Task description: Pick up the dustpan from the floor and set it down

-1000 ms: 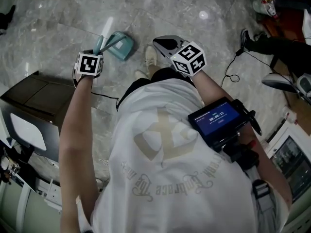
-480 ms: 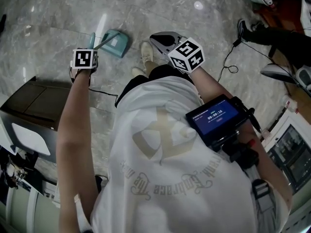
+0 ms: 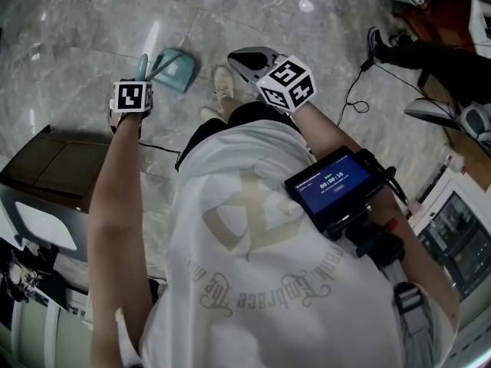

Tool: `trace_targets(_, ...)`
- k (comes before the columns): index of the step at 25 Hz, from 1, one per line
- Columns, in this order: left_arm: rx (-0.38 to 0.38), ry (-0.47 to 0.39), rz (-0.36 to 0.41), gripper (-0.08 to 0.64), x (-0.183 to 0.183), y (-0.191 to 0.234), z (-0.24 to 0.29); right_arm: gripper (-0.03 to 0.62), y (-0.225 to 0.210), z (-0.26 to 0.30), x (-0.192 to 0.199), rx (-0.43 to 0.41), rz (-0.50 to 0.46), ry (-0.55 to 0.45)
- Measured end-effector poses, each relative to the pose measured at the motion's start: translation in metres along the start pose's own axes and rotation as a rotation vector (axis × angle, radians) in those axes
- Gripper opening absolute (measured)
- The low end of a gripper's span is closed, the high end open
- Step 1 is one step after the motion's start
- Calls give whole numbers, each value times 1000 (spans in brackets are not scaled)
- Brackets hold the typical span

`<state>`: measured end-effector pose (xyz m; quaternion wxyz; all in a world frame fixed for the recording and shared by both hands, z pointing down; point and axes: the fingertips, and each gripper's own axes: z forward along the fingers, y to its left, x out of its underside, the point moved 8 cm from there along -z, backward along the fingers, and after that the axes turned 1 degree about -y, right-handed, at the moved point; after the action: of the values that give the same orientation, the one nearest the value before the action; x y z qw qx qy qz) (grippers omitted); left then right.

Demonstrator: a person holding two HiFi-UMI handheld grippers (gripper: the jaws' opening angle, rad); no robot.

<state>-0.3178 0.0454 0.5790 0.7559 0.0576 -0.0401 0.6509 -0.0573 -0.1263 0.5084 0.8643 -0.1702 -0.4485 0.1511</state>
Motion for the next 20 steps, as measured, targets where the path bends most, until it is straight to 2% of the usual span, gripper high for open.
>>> trace_targets(11,32,-16,11,131,2,-8,6,15,0,0,1,-8,-15,14)
trace_targets(14,60,-29,10,212,4,-13,9,15,-1,0,2,-11,-23,16)
trace_targets(20,95,-86,10,241,7,-19,7,15,-1,2,0,-26,-42,16)
